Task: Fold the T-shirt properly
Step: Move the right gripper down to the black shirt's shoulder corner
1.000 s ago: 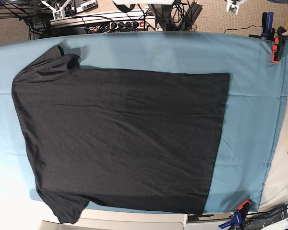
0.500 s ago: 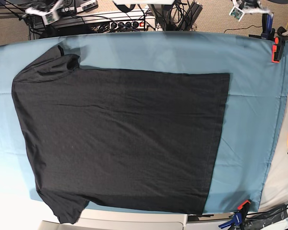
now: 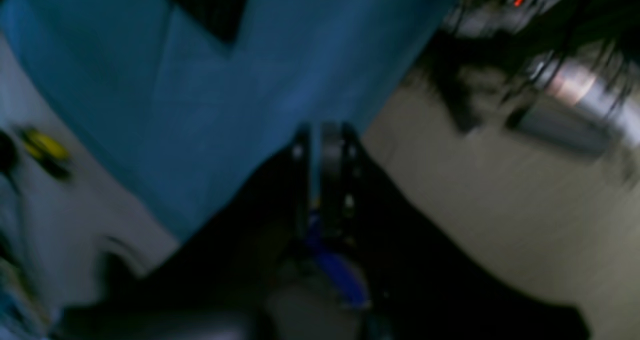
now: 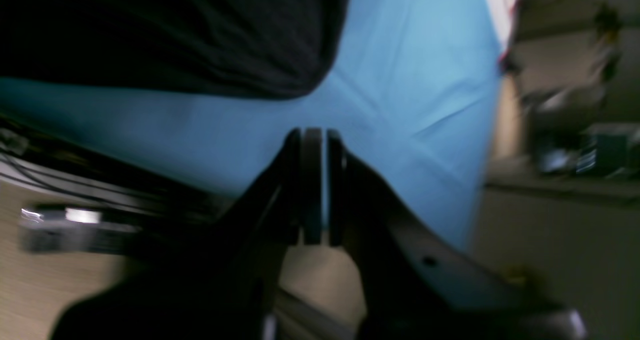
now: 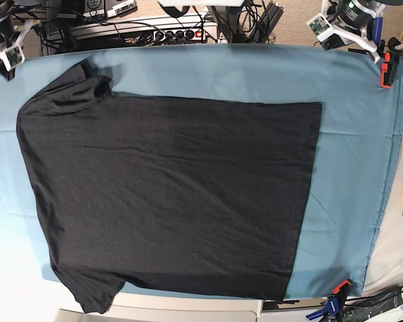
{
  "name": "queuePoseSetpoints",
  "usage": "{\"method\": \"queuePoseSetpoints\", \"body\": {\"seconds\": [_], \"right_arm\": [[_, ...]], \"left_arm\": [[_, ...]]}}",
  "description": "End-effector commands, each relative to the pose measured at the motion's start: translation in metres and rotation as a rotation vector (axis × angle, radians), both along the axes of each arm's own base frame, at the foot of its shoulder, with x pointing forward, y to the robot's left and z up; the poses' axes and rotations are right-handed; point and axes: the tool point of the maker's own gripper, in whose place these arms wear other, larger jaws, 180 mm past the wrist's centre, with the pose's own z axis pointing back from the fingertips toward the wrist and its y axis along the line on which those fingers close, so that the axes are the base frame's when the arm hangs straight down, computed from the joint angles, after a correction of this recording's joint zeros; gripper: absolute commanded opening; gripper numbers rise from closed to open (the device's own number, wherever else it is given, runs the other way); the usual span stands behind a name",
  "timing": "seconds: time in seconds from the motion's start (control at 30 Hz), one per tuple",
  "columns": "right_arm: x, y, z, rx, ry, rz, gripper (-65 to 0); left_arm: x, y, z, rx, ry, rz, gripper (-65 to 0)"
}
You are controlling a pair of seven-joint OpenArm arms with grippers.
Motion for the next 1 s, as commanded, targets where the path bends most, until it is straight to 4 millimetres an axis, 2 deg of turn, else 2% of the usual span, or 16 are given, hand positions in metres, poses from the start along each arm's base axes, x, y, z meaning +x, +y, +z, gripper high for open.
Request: {"method": "queuePoseSetpoints", "body": {"seconds": [0.0,0.13,0.27,0.33,0.47,0.7,0.9,0.97], "right_arm": [[0.011,0.005,0.013,-0.037,-0.027,0.064,-62.2],[0.030,0.020,0.019,-0.135,0.029,0.265,-62.2],[0.035,0.038,0.011,-0.148,0.143,0.443,-62.2],[0.034,0.046,0.007,-0.144,0.187,0.517,-62.2],[0.043,0.056,0.012,-0.166,0.181,0.609,-62.2],[0.055,0.056,0.014,-0.268,0.224,0.700,-62.3],[0.060,0.056,-0.016,-0.345,0.208,0.666,-62.3],[0.062,0.054,-0.029,-0.368,0.205,0.638,-62.2]], "left_arm": [[0.006,-0.005,0.007,0.003,-0.035,-0.058,-62.6],[0.010,-0.020,0.009,0.044,-0.057,-0.292,-62.6],[-0.004,-0.042,0.006,0.017,-0.003,-0.545,-62.6],[-0.004,-0.052,0.011,-0.009,-0.039,-0.617,-62.7],[-0.009,-0.065,0.016,-0.038,-0.083,-0.734,-62.7],[-0.010,-0.064,0.015,-0.003,-0.092,-0.778,-65.0],[-0.016,-0.062,0.003,0.051,-0.049,-0.748,-65.0],[-0.022,-0.066,-0.002,0.056,-0.026,-0.747,-62.8]]}}
